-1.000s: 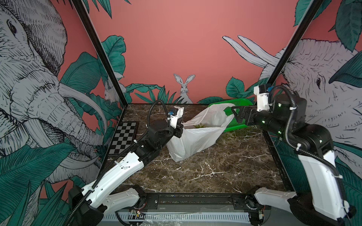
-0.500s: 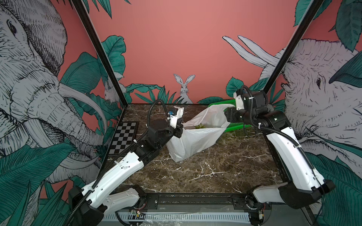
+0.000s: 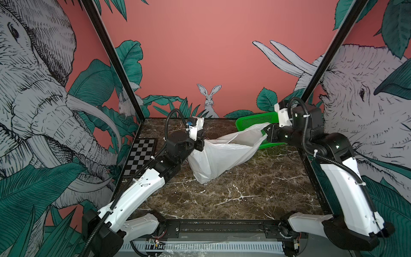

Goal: Place the pineapple into a plastic bag & tie a knot
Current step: Cross the plastic bag at the center of the board.

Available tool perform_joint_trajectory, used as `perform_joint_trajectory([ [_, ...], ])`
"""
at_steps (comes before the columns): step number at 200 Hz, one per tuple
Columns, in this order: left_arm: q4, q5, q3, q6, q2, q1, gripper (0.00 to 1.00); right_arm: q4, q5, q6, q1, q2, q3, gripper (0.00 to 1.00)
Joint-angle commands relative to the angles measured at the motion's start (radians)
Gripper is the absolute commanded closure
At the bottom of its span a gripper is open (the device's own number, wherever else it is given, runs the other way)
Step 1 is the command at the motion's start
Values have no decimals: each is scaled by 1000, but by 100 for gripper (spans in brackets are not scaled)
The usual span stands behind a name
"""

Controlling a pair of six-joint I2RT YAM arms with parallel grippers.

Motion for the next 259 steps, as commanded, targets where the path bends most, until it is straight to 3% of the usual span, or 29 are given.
perform_joint_trajectory([
  [1, 55, 59, 51, -4, 22, 22, 100, 34, -34, 44, 23, -11, 35, 100],
  [72, 76, 171, 108, -13, 88, 56, 100, 153, 31, 97, 143, 43, -5, 100],
  [88, 76, 187, 98, -24, 82, 56, 100, 183, 34, 95, 142, 52, -7, 78],
  [102, 79, 189, 80, -35, 69, 56, 100, 203, 41, 85, 142, 45, -11, 50],
  [113, 82, 183, 65, -44, 55, 56, 100, 218, 45, 62, 141, 32, -13, 35],
  [152, 77, 164, 12, -55, 4, 56, 100, 313, -38, -11, 81, -106, -126, 9],
  [178, 67, 172, -5, -41, -15, 56, 100, 346, -55, -54, 32, -253, -259, 2],
  [226, 40, 186, 1, -31, -22, 59, 100, 403, -104, -49, -8, -478, -577, 1],
  [259, 30, 189, 8, -34, -21, 61, 100, 518, -105, -48, -39, -538, -797, 1],
])
